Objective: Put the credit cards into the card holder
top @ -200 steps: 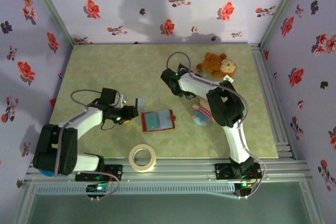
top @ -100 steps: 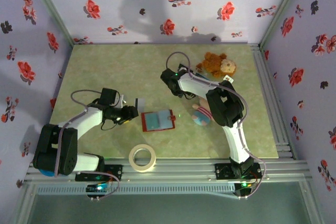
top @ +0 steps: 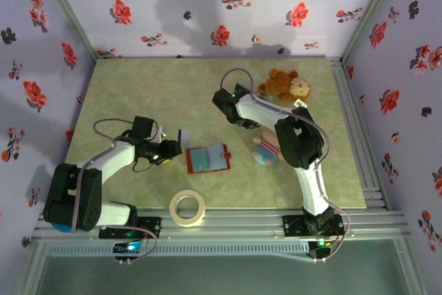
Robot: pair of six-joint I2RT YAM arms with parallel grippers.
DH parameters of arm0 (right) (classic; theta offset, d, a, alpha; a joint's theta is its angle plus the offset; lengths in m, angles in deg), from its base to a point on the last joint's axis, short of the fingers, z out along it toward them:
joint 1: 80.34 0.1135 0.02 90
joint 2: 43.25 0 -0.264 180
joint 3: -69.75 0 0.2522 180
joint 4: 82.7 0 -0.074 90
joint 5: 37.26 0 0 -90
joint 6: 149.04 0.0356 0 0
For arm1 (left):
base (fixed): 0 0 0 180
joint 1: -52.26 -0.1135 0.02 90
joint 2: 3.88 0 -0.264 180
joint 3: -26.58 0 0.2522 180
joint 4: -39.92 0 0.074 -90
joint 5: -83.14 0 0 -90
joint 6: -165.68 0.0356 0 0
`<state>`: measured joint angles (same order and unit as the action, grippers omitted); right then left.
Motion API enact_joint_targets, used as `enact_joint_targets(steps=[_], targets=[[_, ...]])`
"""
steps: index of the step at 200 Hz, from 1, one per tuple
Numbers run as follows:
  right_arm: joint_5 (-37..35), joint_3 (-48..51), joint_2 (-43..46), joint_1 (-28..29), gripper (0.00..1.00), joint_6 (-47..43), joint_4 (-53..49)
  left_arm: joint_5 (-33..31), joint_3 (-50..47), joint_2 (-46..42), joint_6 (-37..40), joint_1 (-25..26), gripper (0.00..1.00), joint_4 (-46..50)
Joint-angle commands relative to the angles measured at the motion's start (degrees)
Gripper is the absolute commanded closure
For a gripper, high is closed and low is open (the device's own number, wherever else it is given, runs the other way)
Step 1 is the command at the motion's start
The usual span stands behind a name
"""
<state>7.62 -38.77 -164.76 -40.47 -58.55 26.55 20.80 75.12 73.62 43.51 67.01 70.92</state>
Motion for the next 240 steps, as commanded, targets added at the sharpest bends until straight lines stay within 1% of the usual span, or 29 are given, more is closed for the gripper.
enact_joint_targets(steps=[1, 7, 23, 37, 46, 67, 88, 102, 117, 131, 150, 169, 180, 196, 211, 240], targets=[[3.0, -1.3, 3.6, -0.8, 0.55, 0.0, -1.2, 0.5, 0.9, -1.0, 1.0, 0.4, 0.46, 0.6], [2.9, -1.2, 3.7, -1.2, 0.51, -0.5, -0.6, 0.5, 1.2, -0.9, 1.2, 0.4, 0.46, 0.8], [1.7, -1.5, 2.8, -2.0, 0.47, -1.1, -0.1, 0.5, 1.7, -0.8, 1.3, 0.4, 0.46, 1.6], [-2.1, -1.4, 1.6, -2.3, 0.44, -1.8, 0.7, 0.5, 1.6, -0.9, 1.2, 0.4, 0.46, 1.1], [-3.1, -1.2, 0.9, -2.5, 0.44, -2.4, 1.4, 0.5, 1.7, -0.6, 1.4, 0.5, 0.46, 1.2], [-1.5, -0.3, 0.4, -3.2, 0.44, -2.9, 3.4, 0.5, 2.0, -0.5, 1.6, 0.4, 0.46, 1.8], [-1.8, 0.7, 0.0, -4.2, 0.45, -3.4, 5.0, 0.5, 1.6, -0.5, 1.5, 0.5, 0.46, 1.1], [-2.7, 1.1, -0.5, -4.6, 0.51, -3.8, 5.6, 0.6, 2.0, -0.5, 2.0, 0.5, 0.46, 2.1], [-5.7, 1.5, -1.0, -4.5, 0.54, -4.2, 6.6, 0.5, 1.7, -1.1, 1.9, 0.5, 0.46, 2.0], [-7.8, 2.2, -1.1, -4.6, 0.55, -4.8, 8.1, 0.4, 1.5, -1.1, 2.0, 0.4, 0.46, 1.6], [-8.0, 2.6, -1.2, -4.6, 0.56, -5.4, 9.2, 0.5, 1.9, -0.8, 2.2, 0.4, 0.46, 2.2], [-8.0, 2.5, -1.4, -4.6, 0.64, -5.7, 9.6, 0.4, 1.2, -1.0, 1.8, 0.4, 0.46, 1.1], [-7.6, 2.5, -1.6, -4.7, 0.75, -5.7, 9.9, 0.5, 1.4, -0.6, 2.1, 0.4, 0.46, 1.4], [-7.4, 2.3, -1.7, -4.8, 0.84, -5.8, 9.6, 0.4, 1.5, -0.7, 2.2, 0.5, 0.46, 2.0], [-7.5, 2.1, -1.7, -4.8, 0.89, -5.7, 9.3, 0.5, 0.8, -1.1, 2.0, 0.5, 0.46, 1.1], [-7.6, 2.3, -0.8, -4.8, 0.93, -5.4, 9.2, 0.4, 1.3, -0.9, 2.2, 0.5, 0.46, 2.0]])
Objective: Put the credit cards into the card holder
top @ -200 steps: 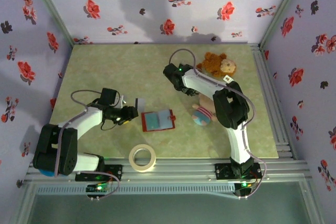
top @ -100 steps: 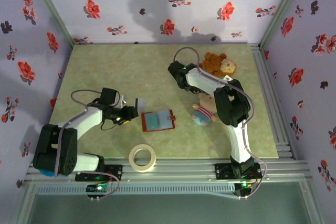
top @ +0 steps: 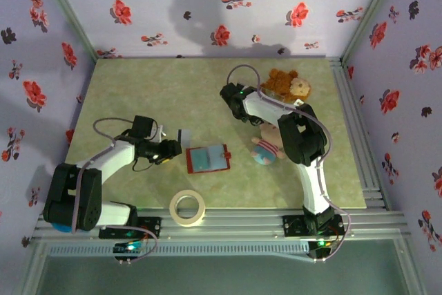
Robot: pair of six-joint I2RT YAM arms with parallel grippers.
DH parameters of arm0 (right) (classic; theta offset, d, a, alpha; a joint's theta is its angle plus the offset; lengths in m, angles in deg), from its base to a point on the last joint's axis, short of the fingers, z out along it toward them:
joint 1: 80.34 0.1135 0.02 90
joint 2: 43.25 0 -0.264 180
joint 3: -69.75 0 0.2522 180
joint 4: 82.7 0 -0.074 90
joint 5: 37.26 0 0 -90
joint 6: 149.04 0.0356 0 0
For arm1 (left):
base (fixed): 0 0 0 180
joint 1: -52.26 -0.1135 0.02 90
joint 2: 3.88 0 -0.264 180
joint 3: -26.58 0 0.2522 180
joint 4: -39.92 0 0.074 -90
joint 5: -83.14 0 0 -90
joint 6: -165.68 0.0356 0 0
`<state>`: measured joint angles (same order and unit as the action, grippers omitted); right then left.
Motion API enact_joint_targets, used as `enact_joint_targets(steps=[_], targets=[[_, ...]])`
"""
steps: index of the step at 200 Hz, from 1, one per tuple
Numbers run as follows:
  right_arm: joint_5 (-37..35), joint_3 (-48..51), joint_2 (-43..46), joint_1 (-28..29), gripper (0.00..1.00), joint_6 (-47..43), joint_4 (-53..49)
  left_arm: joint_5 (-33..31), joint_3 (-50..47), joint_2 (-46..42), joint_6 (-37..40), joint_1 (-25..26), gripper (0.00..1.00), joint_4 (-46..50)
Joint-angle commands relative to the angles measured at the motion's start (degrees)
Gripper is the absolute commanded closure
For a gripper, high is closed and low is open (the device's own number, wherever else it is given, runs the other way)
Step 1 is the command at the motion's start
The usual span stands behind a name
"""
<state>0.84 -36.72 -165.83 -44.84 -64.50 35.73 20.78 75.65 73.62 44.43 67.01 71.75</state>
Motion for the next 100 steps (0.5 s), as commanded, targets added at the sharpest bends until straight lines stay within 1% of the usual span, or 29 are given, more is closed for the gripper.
enact_joint_targets(steps=[1, 31, 46, 57, 85, 100], targets=[[-0.8, 0.2, 0.3, -0.4, 0.93, 0.5, 0.0, 0.4, 0.6, -1.0, 1.3, 0.5, 0.46, 1.1], [-1.1, 0.8, 1.7, -0.3, 0.98, 0.6, 0.2, 0.4, 0.6, -0.9, 1.2, 0.5, 0.46, 0.7], [0.0, 0.5, 2.2, -0.2, 1.0, 0.8, -0.7, 0.4, 0.6, -1.2, 1.1, 0.5, 0.46, 1.1], [2.4, 0.4, 2.9, -0.3, 1.0, 1.3, -1.7, 0.3, 0.2, -1.4, 0.9, 0.5, 0.46, 0.6], [13.3, -0.3, 4.3, -0.4, 1.0, 1.9, -5.1, 0.4, 0.8, -1.2, 1.0, 0.5, 0.46, 1.4], [15.7, -1.4, 4.7, -0.5, 1.0, 1.8, -6.9, 0.4, 0.2, -1.7, 0.3, 0.4, 0.46, 0.6]])
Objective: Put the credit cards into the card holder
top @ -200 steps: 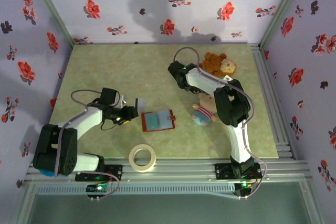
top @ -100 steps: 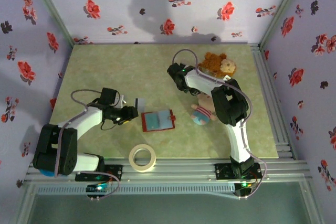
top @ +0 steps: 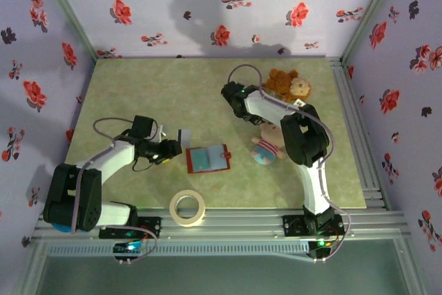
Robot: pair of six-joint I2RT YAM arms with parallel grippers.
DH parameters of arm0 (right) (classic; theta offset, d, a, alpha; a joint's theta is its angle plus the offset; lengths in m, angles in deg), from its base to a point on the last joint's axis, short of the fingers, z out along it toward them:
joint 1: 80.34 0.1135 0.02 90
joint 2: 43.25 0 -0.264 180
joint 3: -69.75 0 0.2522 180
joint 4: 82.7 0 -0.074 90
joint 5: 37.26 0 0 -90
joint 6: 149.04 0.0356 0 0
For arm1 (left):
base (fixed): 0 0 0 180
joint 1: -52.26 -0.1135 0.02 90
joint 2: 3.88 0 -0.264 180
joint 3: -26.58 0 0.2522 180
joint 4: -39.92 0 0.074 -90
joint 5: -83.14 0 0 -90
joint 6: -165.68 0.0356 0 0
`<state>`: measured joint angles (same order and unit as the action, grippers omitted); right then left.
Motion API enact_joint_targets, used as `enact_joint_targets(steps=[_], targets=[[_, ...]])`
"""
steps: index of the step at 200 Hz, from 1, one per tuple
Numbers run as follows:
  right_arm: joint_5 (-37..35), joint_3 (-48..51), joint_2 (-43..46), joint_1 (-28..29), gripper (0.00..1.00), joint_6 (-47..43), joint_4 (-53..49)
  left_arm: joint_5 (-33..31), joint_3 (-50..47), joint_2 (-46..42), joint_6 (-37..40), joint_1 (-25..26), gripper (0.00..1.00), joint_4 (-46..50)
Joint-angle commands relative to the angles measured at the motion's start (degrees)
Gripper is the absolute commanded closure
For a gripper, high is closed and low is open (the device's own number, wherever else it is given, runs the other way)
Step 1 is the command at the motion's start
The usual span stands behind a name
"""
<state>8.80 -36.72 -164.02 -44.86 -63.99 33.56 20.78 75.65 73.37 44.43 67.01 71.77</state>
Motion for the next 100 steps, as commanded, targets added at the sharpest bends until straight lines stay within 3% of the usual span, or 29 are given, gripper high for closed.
enact_joint_targets(steps=[1, 25, 45, 66, 80, 100], targets=[[7.7, -1.4, 2.9, -0.5, 1.0, 1.4, -4.9, 0.4, 0.2, -1.5, 0.3, 0.5, 0.46, 0.5], [9.1, -3.3, 4.6, -0.9, 1.0, 1.1, -5.5, 0.8, 0.9, -1.4, 0.3, 0.4, 0.46, 1.2], [12.5, -6.2, 6.9, -2.4, 0.63, 0.2, -4.1, 0.8, 0.4, -2.5, -0.8, 0.5, 0.46, 0.1], [22.4, -9.9, 8.2, -5.8, 0.34, -1.1, -1.1, 0.8, 0.8, -2.8, -1.4, 0.5, 0.46, -0.2], [29.5, -12.5, 7.4, -7.8, 0.23, -3.3, 1.0, 0.7, 0.6, -3.3, -2.3, 0.5, 0.46, -0.5], [36.5, -18.8, 3.0, -9.9, 0.16, -8.8, 0.4, 0.4, 0.0, -4.2, -2.5, 0.6, 0.46, -1.2]])
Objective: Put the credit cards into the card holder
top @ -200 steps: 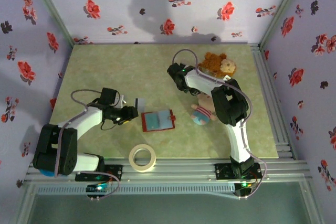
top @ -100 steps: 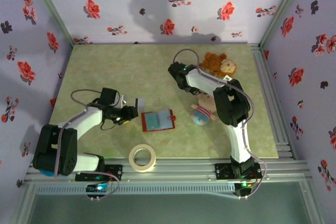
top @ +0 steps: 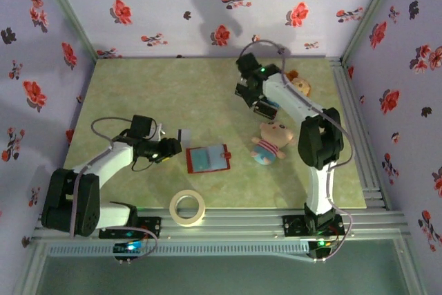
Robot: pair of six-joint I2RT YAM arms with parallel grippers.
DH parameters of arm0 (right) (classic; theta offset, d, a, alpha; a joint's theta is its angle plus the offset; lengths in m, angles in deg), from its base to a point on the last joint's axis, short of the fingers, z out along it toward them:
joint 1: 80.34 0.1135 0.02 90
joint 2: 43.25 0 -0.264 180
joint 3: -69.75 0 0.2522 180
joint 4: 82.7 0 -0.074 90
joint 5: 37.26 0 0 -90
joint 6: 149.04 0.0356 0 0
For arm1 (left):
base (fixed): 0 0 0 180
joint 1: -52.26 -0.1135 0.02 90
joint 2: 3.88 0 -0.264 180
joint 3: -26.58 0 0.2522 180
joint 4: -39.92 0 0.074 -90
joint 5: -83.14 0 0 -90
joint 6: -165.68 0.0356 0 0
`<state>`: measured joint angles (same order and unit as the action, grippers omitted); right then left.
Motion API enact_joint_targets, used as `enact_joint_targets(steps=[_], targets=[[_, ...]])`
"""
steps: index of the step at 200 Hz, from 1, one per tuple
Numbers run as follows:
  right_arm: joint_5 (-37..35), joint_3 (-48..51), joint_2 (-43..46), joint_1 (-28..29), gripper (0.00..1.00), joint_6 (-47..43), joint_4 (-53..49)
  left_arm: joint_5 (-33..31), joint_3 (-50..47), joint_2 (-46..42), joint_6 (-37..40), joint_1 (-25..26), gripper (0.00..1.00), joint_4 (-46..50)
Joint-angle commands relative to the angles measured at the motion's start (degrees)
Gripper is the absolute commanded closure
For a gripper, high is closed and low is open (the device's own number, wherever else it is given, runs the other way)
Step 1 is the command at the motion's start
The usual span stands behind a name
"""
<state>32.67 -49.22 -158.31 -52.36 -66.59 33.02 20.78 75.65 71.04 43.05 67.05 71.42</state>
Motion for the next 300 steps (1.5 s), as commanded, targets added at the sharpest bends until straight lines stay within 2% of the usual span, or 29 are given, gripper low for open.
enact_joint_targets(steps=[1, 14, 36, 61, 84, 119, 145, 216, 249, 281, 300], targets=[[12.8, -6.8, -3.1, -2.5, 0.16, -6.4, 0.8, 0.4, 0.0, -1.9, -1.1, 0.6, 0.46, -0.8], [17.3, -13.8, -8.0, -3.7, 0.15, -9.7, -3.6, 0.2, 0.1, -2.3, -1.1, 0.6, 0.46, 0.2], [20.8, -24.9, -15.5, -5.3, 0.14, -13.7, -11.3, 0.4, -1.1, -3.0, -1.9, 0.6, 0.46, -0.8], [23.3, -31.0, -20.0, -6.2, 0.14, -16.4, -15.5, 0.2, -0.6, -2.8, -1.6, 0.7, 0.46, 0.5], [21.0, -29.8, -20.8, -6.1, 0.14, -18.0, -13.2, 0.1, -0.3, -2.9, -1.8, 0.7, 0.46, 0.2], [11.4, -27.6, -21.9, -5.5, 0.16, -20.7, -9.1, 0.0, 0.8, -2.5, -1.8, 0.6, 0.46, 0.8], [5.7, -26.3, -22.3, -5.4, 0.25, -21.6, -5.6, -0.1, 1.5, -2.1, -1.3, 0.6, 0.46, 1.8], [-1.4, -22.9, -20.3, -3.2, 0.6, -22.1, 0.1, -0.4, 1.7, -2.0, -0.6, 0.7, 0.46, 2.2], [-4.9, -22.2, -19.9, -2.8, 0.7, -22.7, 1.1, -0.4, 1.7, -1.8, -0.5, 0.7, 0.46, 2.2], [-7.3, -21.4, -19.3, -2.4, 0.71, -23.4, 2.0, -0.5, 1.8, -1.7, -0.1, 0.7, 0.46, 2.8], [-7.9, -21.3, -19.0, -2.3, 0.67, -23.5, 2.3, -0.5, 1.6, -1.7, 0.0, 0.7, 0.46, 2.5]])
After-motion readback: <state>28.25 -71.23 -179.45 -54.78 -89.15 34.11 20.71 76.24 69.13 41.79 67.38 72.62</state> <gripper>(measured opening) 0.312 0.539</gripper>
